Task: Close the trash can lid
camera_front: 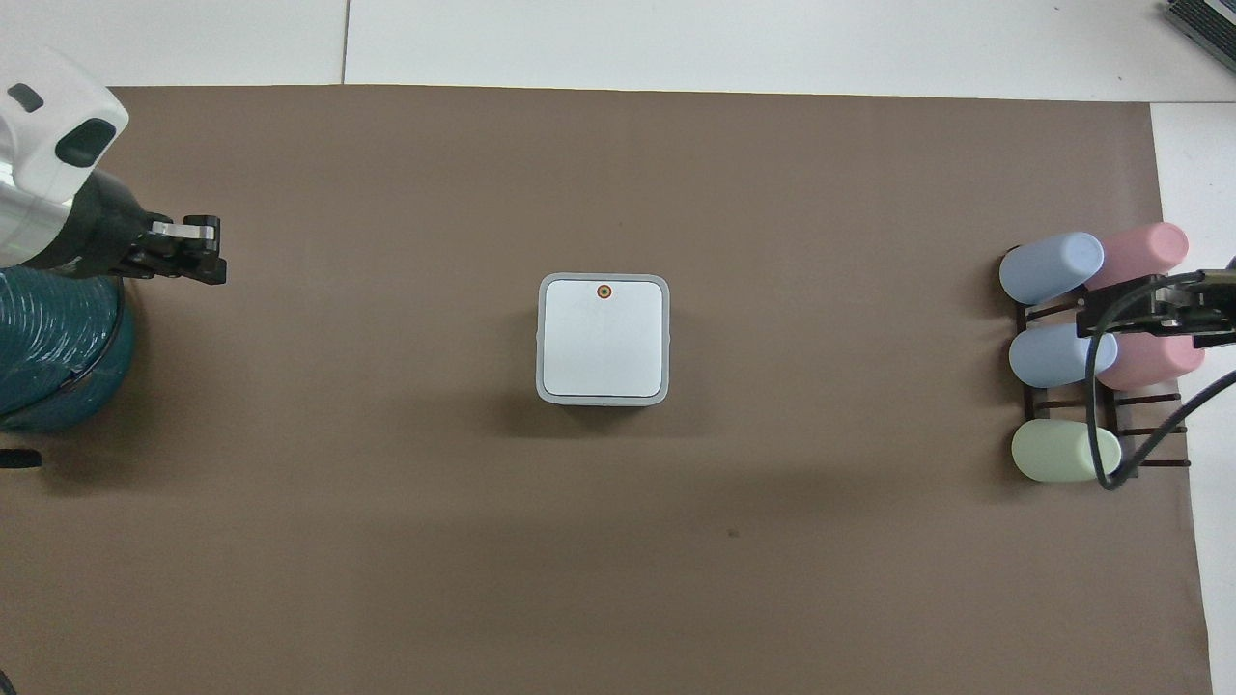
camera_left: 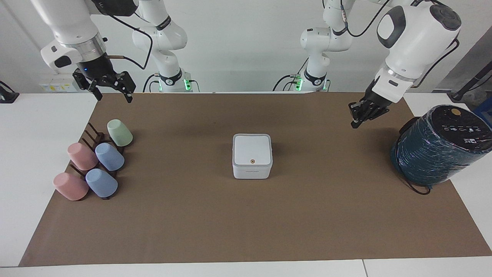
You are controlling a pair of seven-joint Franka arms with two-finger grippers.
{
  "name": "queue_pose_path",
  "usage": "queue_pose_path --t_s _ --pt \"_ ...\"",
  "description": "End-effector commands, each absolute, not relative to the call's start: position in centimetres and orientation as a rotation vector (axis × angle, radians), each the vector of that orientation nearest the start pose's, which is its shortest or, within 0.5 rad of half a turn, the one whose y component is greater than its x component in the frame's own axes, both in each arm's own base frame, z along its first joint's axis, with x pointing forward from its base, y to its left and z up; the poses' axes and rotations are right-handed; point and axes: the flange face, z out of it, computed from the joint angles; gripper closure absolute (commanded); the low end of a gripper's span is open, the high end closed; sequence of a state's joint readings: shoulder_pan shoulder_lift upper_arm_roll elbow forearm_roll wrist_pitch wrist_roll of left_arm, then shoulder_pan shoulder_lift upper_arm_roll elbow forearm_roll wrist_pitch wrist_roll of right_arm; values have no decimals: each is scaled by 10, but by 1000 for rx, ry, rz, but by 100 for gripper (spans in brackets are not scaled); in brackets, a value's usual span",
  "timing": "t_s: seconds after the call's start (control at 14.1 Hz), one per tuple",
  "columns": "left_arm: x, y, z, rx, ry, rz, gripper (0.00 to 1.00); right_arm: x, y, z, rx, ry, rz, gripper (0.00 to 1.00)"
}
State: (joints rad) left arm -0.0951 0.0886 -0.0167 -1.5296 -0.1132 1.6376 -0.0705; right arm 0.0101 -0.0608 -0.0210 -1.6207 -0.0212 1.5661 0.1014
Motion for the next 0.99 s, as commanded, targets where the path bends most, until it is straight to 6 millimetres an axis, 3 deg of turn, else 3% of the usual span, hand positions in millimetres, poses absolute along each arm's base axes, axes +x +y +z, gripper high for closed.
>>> queue_pose_path --t_s 0.0,0.21,0.28,0.35,0.43,0.5,0.92 --pt "575 -65 598 -3222 182 33 100 529 -9 636 -3159 146 -21 0" --pt "572 -57 597 -3146 195 66 100 529 -9 636 -3161 146 -21 0" --pt "571 -58 595 -3145 202 66 88 529 -9 636 -3159 146 -21 0" --pt "571 -57 595 -3145 200 59 54 529 -9 635 -3161 146 -18 0" --pt "571 -56 593 -3146 195 61 7 529 -9 635 -3161 146 -18 0" --pt "571 -56 593 -3144 197 63 0 529 -9 636 -3159 146 -21 0" --pt "571 -61 596 -3146 205 42 0 529 -9 636 -3159 146 -21 0"
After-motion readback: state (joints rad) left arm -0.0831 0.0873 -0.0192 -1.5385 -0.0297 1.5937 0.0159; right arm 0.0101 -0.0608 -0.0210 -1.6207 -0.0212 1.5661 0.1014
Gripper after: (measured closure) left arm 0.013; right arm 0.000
